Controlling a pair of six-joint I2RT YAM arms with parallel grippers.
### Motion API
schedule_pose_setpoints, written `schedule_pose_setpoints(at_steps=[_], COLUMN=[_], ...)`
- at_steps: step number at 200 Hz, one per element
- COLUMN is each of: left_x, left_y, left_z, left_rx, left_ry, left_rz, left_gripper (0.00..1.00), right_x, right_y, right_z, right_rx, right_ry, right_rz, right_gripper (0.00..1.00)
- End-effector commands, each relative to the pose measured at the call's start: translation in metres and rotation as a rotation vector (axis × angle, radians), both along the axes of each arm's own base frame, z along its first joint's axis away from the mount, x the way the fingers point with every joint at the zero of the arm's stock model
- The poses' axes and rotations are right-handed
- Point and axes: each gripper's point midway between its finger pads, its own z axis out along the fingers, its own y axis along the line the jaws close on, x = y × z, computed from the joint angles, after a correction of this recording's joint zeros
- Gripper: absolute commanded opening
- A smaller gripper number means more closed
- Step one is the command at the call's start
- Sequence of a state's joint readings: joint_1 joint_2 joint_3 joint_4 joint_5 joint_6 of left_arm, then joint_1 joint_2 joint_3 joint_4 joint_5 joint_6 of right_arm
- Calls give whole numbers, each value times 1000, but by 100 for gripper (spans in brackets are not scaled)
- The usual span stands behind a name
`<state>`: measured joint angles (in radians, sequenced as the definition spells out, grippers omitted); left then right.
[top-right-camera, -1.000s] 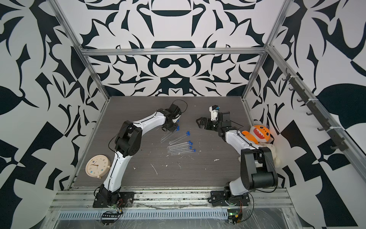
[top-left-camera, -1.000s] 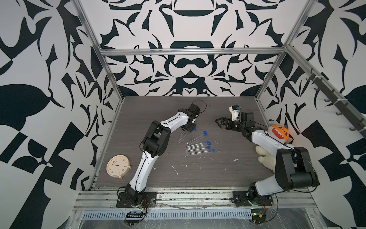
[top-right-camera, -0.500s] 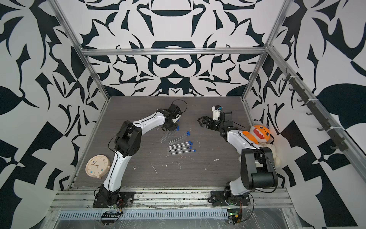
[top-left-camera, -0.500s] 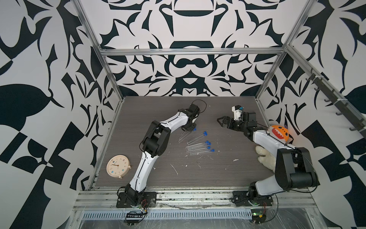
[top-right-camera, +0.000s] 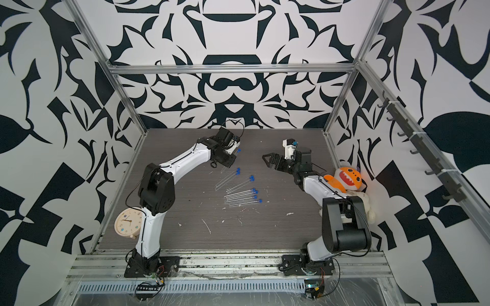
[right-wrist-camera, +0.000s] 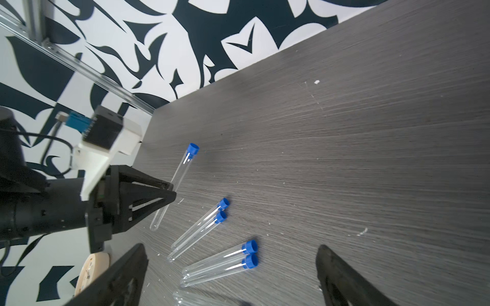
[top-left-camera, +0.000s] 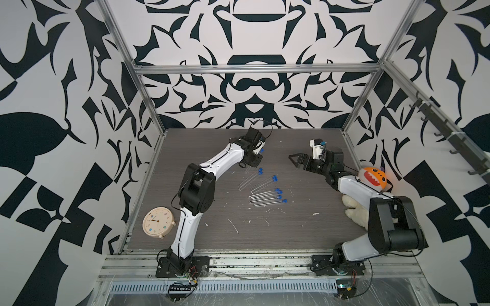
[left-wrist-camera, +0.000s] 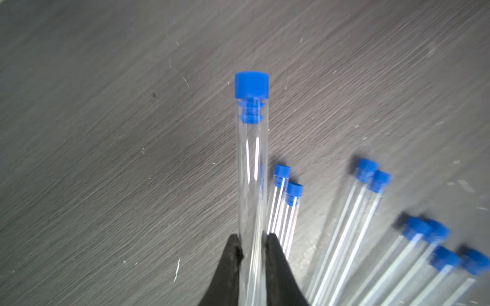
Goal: Remove stoppers from test tubes
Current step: Pick up the test tube at the center of the board.
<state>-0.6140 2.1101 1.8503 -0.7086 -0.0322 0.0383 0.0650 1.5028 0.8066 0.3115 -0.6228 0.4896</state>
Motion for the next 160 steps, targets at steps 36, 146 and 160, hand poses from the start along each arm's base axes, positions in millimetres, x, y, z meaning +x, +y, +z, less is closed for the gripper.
schedule_pose_setpoints(at_steps=[36, 146, 160], left_x=[-53, -76, -77], left_y=[-29, -48, -49], left_z=[33, 27, 26], left_rx=[-351, -401, -398], left_ry=[199, 234, 235], left_rz=[27, 15, 11], left_gripper=[12, 11, 11], right_x=[-3, 15, 16], right_y=[42, 107, 110], right_z=[14, 14, 14], right_rx=[138, 338, 354], right_ry=[-150, -181, -179], right_rz=[146, 236, 240], right_gripper=[92, 58, 54])
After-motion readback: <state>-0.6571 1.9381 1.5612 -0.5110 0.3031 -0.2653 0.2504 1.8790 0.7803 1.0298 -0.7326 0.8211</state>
